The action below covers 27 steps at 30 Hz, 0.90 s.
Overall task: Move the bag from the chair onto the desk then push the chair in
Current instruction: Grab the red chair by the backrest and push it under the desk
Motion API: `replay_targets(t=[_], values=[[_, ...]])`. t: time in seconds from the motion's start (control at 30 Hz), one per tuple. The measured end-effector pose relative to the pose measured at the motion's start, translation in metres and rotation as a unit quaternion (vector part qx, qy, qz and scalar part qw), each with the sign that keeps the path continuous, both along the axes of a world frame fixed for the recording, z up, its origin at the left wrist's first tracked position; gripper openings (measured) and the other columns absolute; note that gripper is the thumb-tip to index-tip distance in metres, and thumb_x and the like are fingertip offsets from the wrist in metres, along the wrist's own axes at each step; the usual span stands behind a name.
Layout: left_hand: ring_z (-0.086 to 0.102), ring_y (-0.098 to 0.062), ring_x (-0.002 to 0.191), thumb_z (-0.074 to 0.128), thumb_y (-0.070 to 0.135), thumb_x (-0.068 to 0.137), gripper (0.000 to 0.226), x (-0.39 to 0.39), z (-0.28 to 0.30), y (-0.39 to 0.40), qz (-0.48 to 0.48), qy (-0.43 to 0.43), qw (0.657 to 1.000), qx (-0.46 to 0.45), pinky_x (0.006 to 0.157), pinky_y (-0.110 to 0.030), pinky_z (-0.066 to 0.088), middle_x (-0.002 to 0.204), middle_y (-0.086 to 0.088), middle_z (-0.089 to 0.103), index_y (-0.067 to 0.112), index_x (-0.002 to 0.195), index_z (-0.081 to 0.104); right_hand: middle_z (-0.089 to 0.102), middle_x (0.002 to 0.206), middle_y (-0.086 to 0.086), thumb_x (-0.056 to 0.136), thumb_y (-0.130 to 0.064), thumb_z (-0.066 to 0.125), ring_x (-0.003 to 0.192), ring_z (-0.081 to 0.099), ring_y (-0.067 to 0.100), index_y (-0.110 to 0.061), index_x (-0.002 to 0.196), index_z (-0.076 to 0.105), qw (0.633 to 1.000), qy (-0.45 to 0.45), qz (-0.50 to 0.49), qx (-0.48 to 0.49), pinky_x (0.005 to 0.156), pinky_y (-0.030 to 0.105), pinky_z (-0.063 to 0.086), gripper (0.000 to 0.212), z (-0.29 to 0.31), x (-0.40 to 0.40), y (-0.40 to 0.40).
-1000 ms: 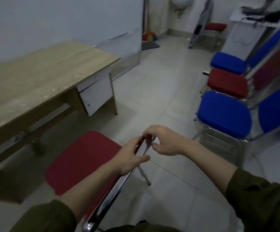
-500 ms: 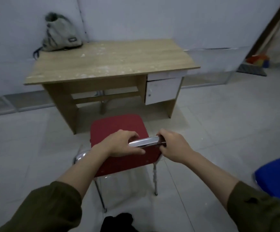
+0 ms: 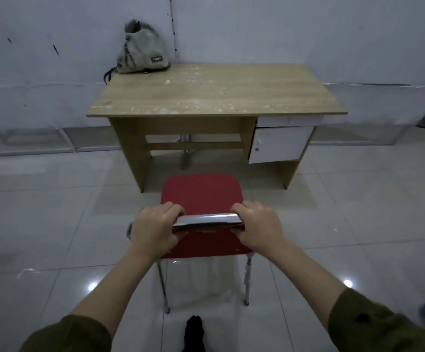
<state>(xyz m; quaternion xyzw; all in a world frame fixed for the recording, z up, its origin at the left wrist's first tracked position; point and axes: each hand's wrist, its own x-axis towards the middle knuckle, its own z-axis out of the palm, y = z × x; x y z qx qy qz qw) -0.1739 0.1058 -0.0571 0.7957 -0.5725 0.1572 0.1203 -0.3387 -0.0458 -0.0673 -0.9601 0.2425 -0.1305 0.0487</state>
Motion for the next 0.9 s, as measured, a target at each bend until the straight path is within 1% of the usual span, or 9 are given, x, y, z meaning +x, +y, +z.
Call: replay_targets(t=[0.1, 0.2, 0.27, 0.37, 0.5, 0.63, 0.77, 0.83, 0.9], values=[[0.056, -0.020, 0.046, 0.070, 0.052, 0.065, 0.033, 0.008, -0.016, -0.001, -0.019, -0.038, 0.997, -0.058, 0.043, -0.026, 0.036, 0.055, 0.004, 0.060, 0.020, 0.063, 0.060, 0.064, 0.068, -0.001, 0.042, -0.027, 0.087, 0.057, 0.058, 0.021, -0.019, 0.072, 0.059, 0.998, -0.046, -0.031, -0.037, 0.048, 0.026, 0.038, 0.042, -0.011, 0.002, 0.001], [0.056, -0.019, 0.045, 0.057, 0.056, 0.074, 0.039, 0.021, -0.024, -0.006, -0.028, -0.067, 0.994, -0.082, 0.044, -0.028, 0.033, 0.053, 0.004, 0.058, 0.020, 0.060, 0.057, 0.063, 0.067, -0.002, 0.042, -0.027, 0.087, 0.054, 0.057, 0.019, -0.020, 0.071, 0.061, 0.998, -0.051, -0.017, -0.039, 0.045, 0.026, 0.042, 0.040, -0.014, 0.012, -0.008], [0.057, -0.019, 0.046, 0.057, 0.056, 0.074, 0.039, 0.031, -0.022, -0.013, -0.027, -0.065, 0.994, -0.085, 0.044, -0.028, 0.034, 0.053, 0.003, 0.058, 0.020, 0.060, 0.056, 0.062, 0.066, -0.002, 0.043, -0.027, 0.087, 0.053, 0.056, 0.018, -0.020, 0.072, 0.061, 0.998, -0.045, -0.014, -0.039, 0.041, 0.026, 0.041, 0.039, -0.012, 0.024, -0.017], [0.057, -0.018, 0.047, 0.061, 0.055, 0.070, 0.037, 0.051, -0.020, -0.031, -0.018, -0.061, 0.994, -0.084, 0.043, -0.027, 0.036, 0.054, 0.004, 0.059, 0.020, 0.060, 0.057, 0.063, 0.066, -0.001, 0.040, -0.027, 0.088, 0.053, 0.057, 0.019, -0.019, 0.072, 0.061, 0.998, -0.036, -0.028, -0.033, 0.043, 0.024, 0.037, 0.042, -0.011, 0.047, -0.032], [0.058, -0.019, 0.049, 0.078, 0.052, 0.056, 0.038, 0.087, -0.021, -0.059, -0.013, -0.048, 0.997, -0.065, 0.045, -0.026, 0.038, 0.057, 0.004, 0.061, 0.020, 0.063, 0.058, 0.061, 0.066, 0.000, 0.040, -0.028, 0.089, 0.053, 0.056, 0.020, -0.019, 0.072, 0.060, 0.998, -0.030, -0.037, -0.034, 0.043, 0.027, 0.040, 0.044, -0.011, 0.082, -0.057], [0.057, -0.019, 0.049, 0.081, 0.049, 0.051, 0.039, 0.126, -0.020, -0.090, -0.006, -0.022, 0.999, -0.043, 0.045, -0.028, 0.039, 0.059, 0.004, 0.061, 0.021, 0.066, 0.058, 0.059, 0.063, 0.001, 0.037, -0.029, 0.090, 0.052, 0.055, 0.021, -0.017, 0.070, 0.059, 0.998, -0.011, -0.047, -0.045, 0.042, 0.026, 0.033, 0.047, -0.011, 0.121, -0.088], [0.058, -0.018, 0.052, 0.081, 0.049, 0.050, 0.040, 0.172, -0.018, -0.128, 0.003, 0.011, 1.000, -0.003, 0.048, -0.028, 0.040, 0.062, 0.005, 0.062, 0.022, 0.070, 0.059, 0.058, 0.061, 0.002, 0.036, -0.030, 0.091, 0.051, 0.055, 0.022, -0.017, 0.069, 0.059, 0.996, 0.005, -0.071, -0.051, 0.043, 0.025, 0.034, 0.048, -0.009, 0.166, -0.122], [0.059, -0.017, 0.054, 0.081, 0.047, 0.051, 0.038, 0.194, -0.014, -0.148, 0.005, 0.032, 0.999, 0.019, 0.049, -0.029, 0.038, 0.064, 0.005, 0.063, 0.022, 0.071, 0.060, 0.059, 0.063, 0.003, 0.038, -0.030, 0.091, 0.054, 0.057, 0.024, -0.016, 0.071, 0.060, 0.995, 0.023, -0.083, -0.040, 0.046, 0.026, 0.035, 0.047, -0.006, 0.188, -0.138], [0.061, -0.016, 0.058, 0.080, 0.043, 0.055, 0.033, 0.215, -0.009, -0.164, -0.009, 0.056, 0.998, 0.028, 0.053, -0.026, 0.035, 0.068, 0.006, 0.065, 0.023, 0.074, 0.062, 0.061, 0.075, 0.004, 0.052, -0.033, 0.086, 0.068, 0.059, 0.026, -0.015, 0.081, 0.061, 0.995, 0.038, -0.090, -0.033, 0.055, 0.031, 0.039, 0.043, -0.002, 0.209, -0.154]])
